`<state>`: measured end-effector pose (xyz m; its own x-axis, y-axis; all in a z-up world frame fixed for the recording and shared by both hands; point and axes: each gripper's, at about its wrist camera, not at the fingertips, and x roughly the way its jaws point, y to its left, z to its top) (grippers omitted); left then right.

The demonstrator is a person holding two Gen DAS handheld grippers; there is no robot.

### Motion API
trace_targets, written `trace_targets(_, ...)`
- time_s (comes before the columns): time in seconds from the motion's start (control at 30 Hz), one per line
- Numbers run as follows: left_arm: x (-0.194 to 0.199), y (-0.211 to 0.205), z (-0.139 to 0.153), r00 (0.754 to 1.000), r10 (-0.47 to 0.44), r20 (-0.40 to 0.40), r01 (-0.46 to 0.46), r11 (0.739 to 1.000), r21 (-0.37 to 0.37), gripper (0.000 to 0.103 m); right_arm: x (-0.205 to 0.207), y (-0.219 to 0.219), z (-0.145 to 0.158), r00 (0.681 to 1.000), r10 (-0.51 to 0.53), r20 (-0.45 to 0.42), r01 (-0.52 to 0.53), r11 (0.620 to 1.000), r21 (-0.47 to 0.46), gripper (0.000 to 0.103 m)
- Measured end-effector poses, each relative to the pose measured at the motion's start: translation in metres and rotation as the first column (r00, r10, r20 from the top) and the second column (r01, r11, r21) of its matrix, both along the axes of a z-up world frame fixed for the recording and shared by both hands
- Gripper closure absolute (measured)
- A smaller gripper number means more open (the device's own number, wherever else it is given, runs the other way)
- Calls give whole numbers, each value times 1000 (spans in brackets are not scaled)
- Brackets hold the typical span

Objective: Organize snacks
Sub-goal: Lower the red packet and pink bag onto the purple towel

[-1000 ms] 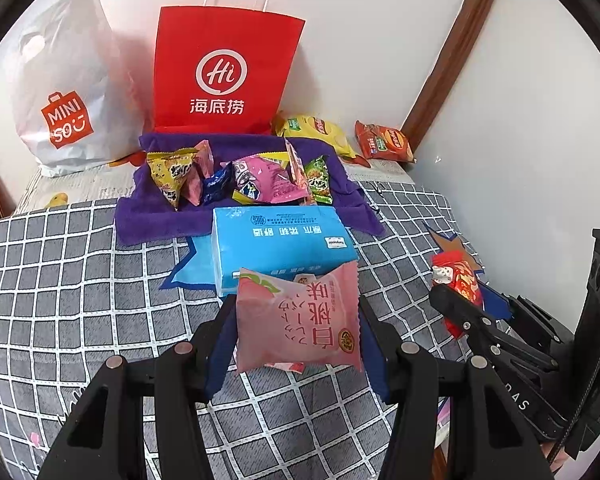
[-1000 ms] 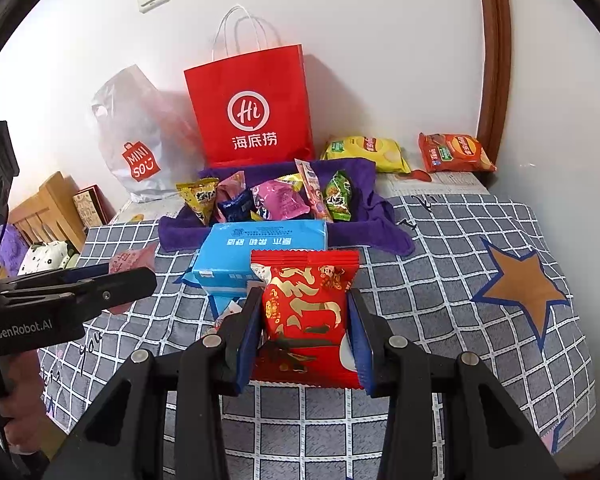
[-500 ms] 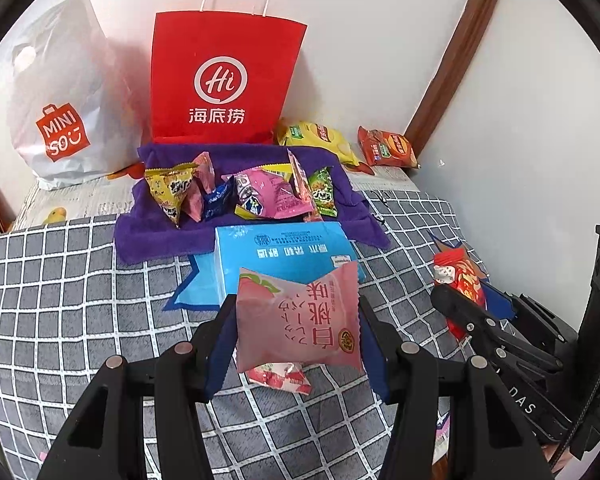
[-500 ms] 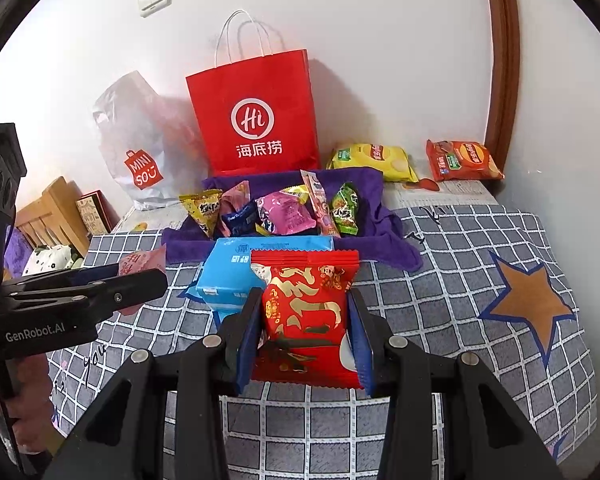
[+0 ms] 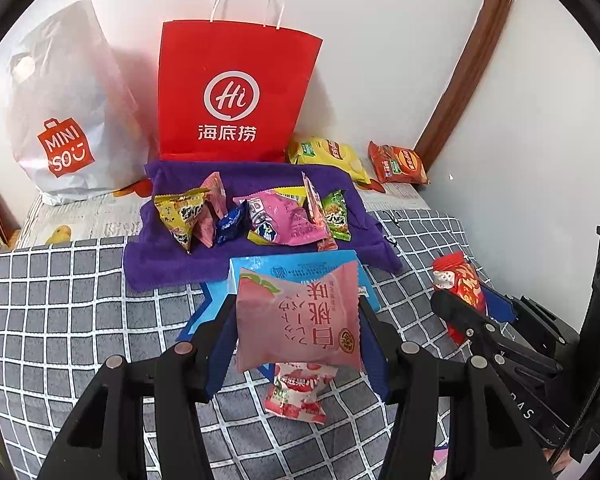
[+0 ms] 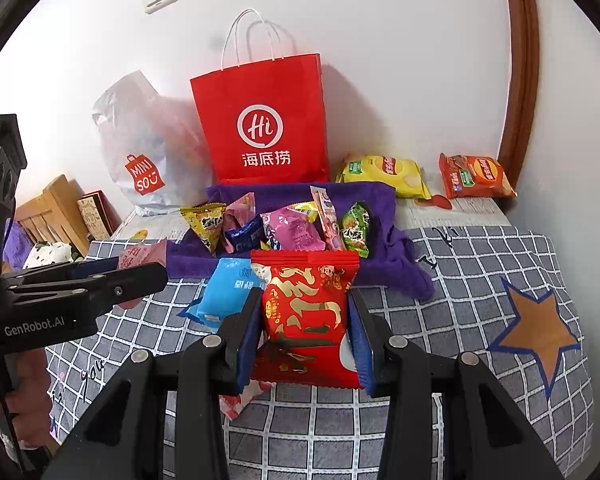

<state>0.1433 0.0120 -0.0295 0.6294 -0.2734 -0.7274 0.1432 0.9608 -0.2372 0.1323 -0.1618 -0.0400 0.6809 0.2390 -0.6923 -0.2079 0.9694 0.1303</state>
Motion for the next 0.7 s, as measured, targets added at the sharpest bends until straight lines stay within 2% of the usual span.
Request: trace_targets(0.7,36,13,-4,1000,9,-10,-9,1000,0,50,37,5,-7,1000,2,-7,-2,1000,-29,62)
